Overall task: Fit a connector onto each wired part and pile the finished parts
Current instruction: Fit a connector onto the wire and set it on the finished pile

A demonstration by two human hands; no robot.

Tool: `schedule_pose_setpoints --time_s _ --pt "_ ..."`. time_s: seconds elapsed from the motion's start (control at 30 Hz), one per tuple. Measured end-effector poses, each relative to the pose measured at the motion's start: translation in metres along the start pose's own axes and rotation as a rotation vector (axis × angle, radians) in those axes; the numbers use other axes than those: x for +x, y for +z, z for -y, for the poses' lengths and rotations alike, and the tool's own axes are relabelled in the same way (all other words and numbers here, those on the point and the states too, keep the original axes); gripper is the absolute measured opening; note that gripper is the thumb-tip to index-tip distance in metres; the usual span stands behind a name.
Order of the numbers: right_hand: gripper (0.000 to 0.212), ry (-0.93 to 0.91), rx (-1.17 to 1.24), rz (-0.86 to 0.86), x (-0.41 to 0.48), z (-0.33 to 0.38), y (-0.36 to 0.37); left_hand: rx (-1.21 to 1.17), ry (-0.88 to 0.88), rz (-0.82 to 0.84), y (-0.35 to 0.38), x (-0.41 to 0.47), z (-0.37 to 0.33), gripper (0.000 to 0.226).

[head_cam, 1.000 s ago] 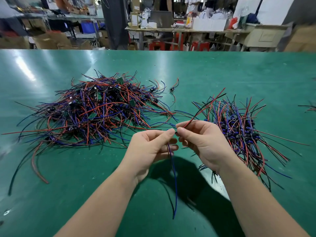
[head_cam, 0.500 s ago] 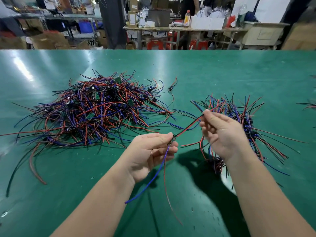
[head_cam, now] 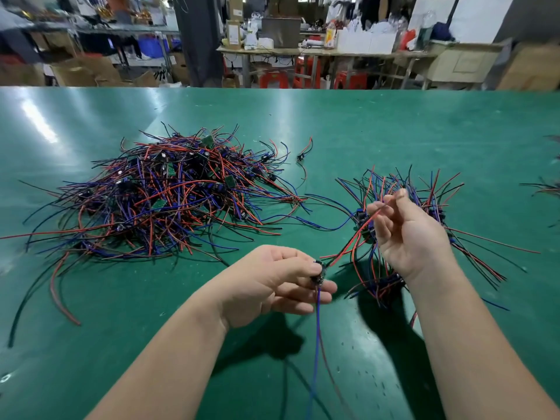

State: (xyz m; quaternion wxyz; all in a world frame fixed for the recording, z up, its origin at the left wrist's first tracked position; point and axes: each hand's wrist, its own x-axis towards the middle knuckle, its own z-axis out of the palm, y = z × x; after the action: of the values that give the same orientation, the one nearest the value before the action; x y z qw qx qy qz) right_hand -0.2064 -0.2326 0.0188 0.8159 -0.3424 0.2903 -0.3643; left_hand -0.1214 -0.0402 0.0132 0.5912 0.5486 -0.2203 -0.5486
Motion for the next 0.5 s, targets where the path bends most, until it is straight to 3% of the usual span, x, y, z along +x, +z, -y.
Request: schedule_pose_setpoints --time_s 0.07,0.17,0.27,0.37,0.5 --pt "0.029 0.073 0.010 0.060 -0.001 -0.002 0.001 -0.089 0.028 0.009 0.001 -0.001 -0.004 0.026" --pt "0.007 0.146 -0.194 0.196 -0.008 -0.012 0.005 -0.355 0.149 -0.020 -0.001 -0.001 -0.010 0.037" --pt "0.026 0.149 -0.444 0.441 -0.024 -0.031 0.013 -0.521 0.275 -0.049 -0.005 0.000 -0.013 0.031" --pt "0.023 0.113 -0.332 0.543 -0.034 -0.045 0.025 -0.464 0.324 -0.165 -0.003 0.005 -0.008 0.025" --pt "0.002 0.077 -0.199 0.460 -0.033 -0.049 0.030 -0.187 0.394 -0.340 0.004 0.014 0.005 0.033"
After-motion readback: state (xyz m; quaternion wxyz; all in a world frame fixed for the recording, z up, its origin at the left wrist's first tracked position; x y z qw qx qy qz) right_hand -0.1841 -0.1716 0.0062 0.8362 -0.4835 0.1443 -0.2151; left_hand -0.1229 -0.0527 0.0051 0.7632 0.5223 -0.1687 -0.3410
